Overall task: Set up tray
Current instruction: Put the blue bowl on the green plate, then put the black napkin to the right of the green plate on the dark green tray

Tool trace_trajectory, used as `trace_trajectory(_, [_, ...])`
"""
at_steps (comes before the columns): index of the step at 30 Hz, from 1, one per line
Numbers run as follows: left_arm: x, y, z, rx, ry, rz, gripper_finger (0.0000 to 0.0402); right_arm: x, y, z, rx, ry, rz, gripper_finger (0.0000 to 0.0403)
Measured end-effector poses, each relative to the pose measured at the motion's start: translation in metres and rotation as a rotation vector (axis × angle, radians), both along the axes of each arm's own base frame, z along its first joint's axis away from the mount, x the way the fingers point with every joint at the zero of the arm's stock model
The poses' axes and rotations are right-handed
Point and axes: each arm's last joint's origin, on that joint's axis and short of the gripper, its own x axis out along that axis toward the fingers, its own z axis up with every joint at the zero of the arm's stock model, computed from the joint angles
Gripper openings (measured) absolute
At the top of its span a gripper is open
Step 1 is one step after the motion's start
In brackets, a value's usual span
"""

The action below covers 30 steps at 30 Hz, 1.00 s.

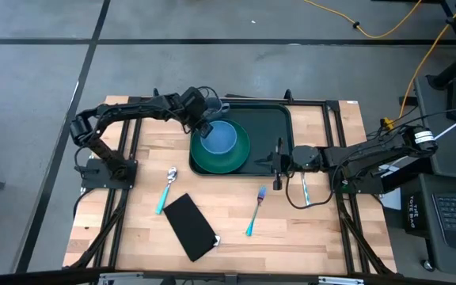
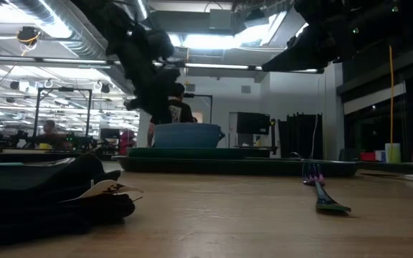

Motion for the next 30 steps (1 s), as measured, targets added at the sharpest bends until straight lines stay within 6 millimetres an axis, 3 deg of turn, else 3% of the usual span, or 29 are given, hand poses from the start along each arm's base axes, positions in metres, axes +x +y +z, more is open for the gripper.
trace_trajectory(10, [-0.026,-0.021,0.062,0.189,-0.166,-0.12,0.0066,0.0,0.0,0.0,-0.001,-0.001,0.0,0.0023])
trace_trajectory(18, [-0.038,-0.033,0.089,0.409,-0.21,-0.262,0.0057,0.0,0.0,0.0,0.002,-0.005,-0.001,0.0023])
trace_trajectory(23, [-0.034,-0.07,0.093,0.565,-0.086,-0.383,0.0009,0.0,0.0,0.0,0.06,-0.013,-0.022,0.0023])
trace_trajectory(27, [-0.027,-0.109,0.093,0.732,0.054,-0.431,0.0002,0.0,0.0,0.0,0.092,-0.017,-0.033,0.0023])
trace_trajectory(30, [-0.023,-0.144,0.092,0.772,0.062,-0.495,0.0001,0.0,0.0,0.0,0.093,-0.018,-0.033,0.0023])
